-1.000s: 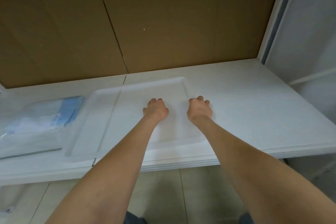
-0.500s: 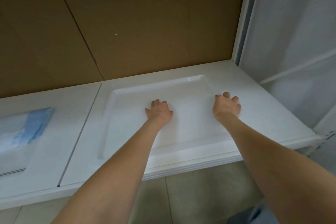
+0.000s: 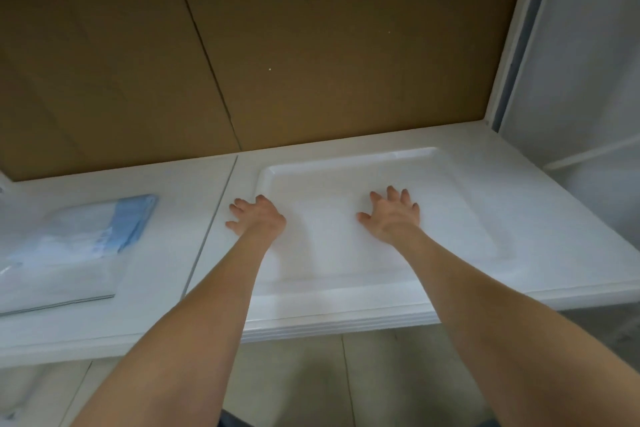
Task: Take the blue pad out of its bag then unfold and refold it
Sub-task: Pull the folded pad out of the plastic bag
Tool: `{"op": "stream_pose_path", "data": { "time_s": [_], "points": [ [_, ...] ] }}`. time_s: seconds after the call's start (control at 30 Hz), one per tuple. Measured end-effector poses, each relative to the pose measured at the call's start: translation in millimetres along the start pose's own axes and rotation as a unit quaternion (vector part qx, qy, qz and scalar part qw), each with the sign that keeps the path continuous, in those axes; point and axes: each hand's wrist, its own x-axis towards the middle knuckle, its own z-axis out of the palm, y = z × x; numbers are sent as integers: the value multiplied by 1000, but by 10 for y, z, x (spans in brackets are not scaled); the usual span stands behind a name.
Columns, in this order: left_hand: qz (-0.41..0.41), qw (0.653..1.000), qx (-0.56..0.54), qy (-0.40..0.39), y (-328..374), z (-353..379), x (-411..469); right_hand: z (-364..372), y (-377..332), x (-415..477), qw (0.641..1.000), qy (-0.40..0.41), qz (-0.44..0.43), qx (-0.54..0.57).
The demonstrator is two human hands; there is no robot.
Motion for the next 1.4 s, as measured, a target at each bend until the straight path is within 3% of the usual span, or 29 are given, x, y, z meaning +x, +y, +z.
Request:
{"op": "stream_pose_path", "data": {
  "time_s": [0.1,0.47,0.67,0.9,1.03,1.2,1.4],
  "points": [
    [43,996,-57,-46,-170,-10,67,72,-217,-1,1000,-5,-6,-16],
    [124,985,-120,-4,-359,-65,216,149,-1154,128,995,27,-100,-1],
    [22,996,-43,72,-1097,-263,524,220,-1958,134,980,11,-192,48],
    [-129,991,26,17,-1739,-280,713,421,-2562,86,971,-29,-228,65],
    [-182,983,4,-21,-1890,-257,781,513,-2653,98,972,-39,-224,66],
    [-155,987,-20,30,-1903,-244,819,529,-2614,106,972,-34,-218,86],
    [-44,987,-121,101,-1474,-298,746,346,-2458,160,963,-33,-170,205]
  ]
}}
